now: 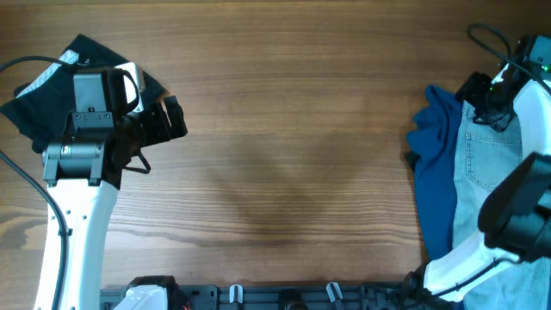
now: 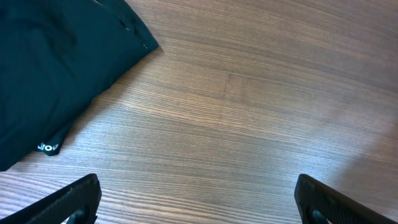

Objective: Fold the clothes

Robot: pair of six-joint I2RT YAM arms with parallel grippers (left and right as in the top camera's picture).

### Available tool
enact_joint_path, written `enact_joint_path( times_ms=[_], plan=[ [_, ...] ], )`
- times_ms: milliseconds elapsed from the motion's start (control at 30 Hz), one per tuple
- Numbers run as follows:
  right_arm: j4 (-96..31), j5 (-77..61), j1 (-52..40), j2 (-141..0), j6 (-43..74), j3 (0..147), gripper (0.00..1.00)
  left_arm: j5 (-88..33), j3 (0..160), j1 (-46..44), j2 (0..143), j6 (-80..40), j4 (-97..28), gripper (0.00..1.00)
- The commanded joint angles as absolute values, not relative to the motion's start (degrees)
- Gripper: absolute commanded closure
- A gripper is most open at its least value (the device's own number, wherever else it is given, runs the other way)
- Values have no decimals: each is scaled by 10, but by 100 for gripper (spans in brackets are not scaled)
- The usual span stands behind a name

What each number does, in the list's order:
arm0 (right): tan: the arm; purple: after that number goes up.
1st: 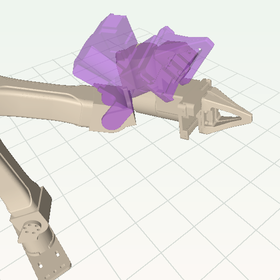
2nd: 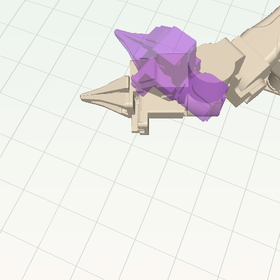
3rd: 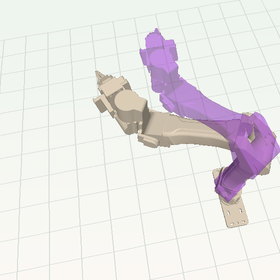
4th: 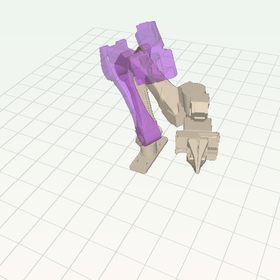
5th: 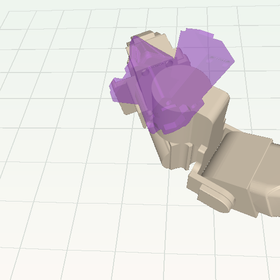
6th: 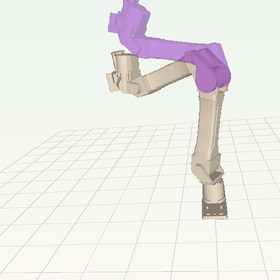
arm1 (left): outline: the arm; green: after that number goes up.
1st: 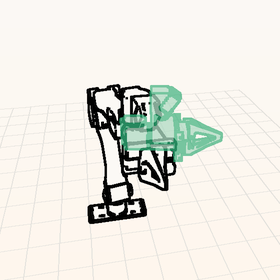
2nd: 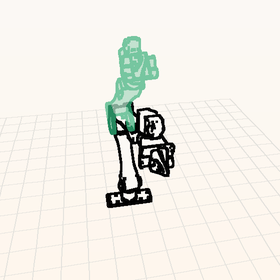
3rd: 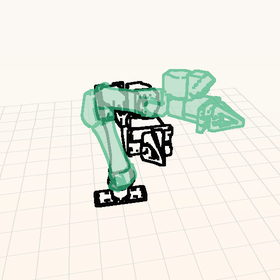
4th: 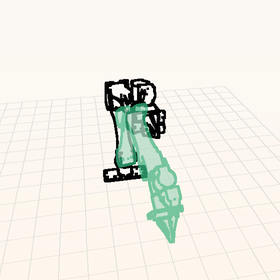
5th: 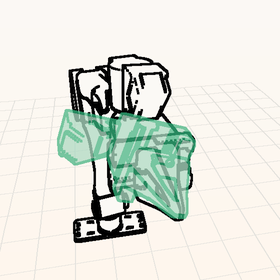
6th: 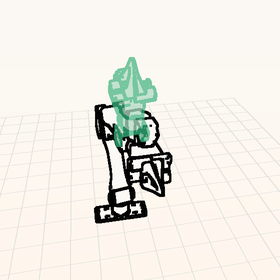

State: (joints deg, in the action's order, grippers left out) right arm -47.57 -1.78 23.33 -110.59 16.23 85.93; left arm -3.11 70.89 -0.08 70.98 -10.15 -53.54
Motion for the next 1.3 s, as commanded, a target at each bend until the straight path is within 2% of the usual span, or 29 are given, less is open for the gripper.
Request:
enact_joint_path(
  times_ms=[0, 133, 200, 233, 400, 500, 600, 700, 867, 1000, 1033, 1067, 1100, 1167, 1200, 1267],
  plan=[
    [-471, 24, 227, -1152, 166, 867, 28, -43, 721, -5, 713, -95, -530, 0],
    [-463, 104, 225, -1193, 167, 867, 42, -43, 721, -5, 713, -95, -529, 0],
    [-464, 105, 225, -1211, 167, 867, 51, -43, 721, -5, 713, -95, -528, 0],
    [-468, 105, 224, -1218, 167, 867, 59, -43, 721, -5, 713, -95, -528, 0],
    [-469, 139, 223, -1220, 165, 866, 62, -43, 721, -5, 713, -95, -528, 0],
    [-469, 204, 224, -1218, 120, 867, 80, -43, 721, -5, 713, -95, -528, 0],
    [-467, 220, 224, -1205, 120, 868, 89, -43, 721, -5, 713, -95, -528, 0],
    [-463, 219, 224, -1189, 123, 868, 91, -43, 721, -5, 713, -95, -528, 0],
    [-513, 322, 225, -1187, 226, 868, 96, -43, 721, -5, 713, -95, -535, 0],
    [-510, 281, 225, -1185, 206, 868, 96, -43, 721, -5, 713, -95, -534, 0],
    [-501, 248, 225, -1185, 169, 868, 86, -43, 721, -5, 713, -95, -534, 0],
    [-491, 204, 225, -1185, 132, 867, 48, -43, 721, -5, 713, -95, -534, 0],
    [-483, 162, 225, -1186, 109, 867, 37, -43, 721, -5, 713, -95, -534, 0],
    [-472, 140, 223, -1187, 107, 864, 36, -43, 721, -5, 713, -95, -534, 0],
    [-463, 141, 223, -1187, 109, 859, 32, -43, 721, -5, 713, -95, -535, 0],
    [-450, 141, 224, -1187, 109, 849, 31, -43, 721, -5, 713, -95, -535, 0]
  ],
)
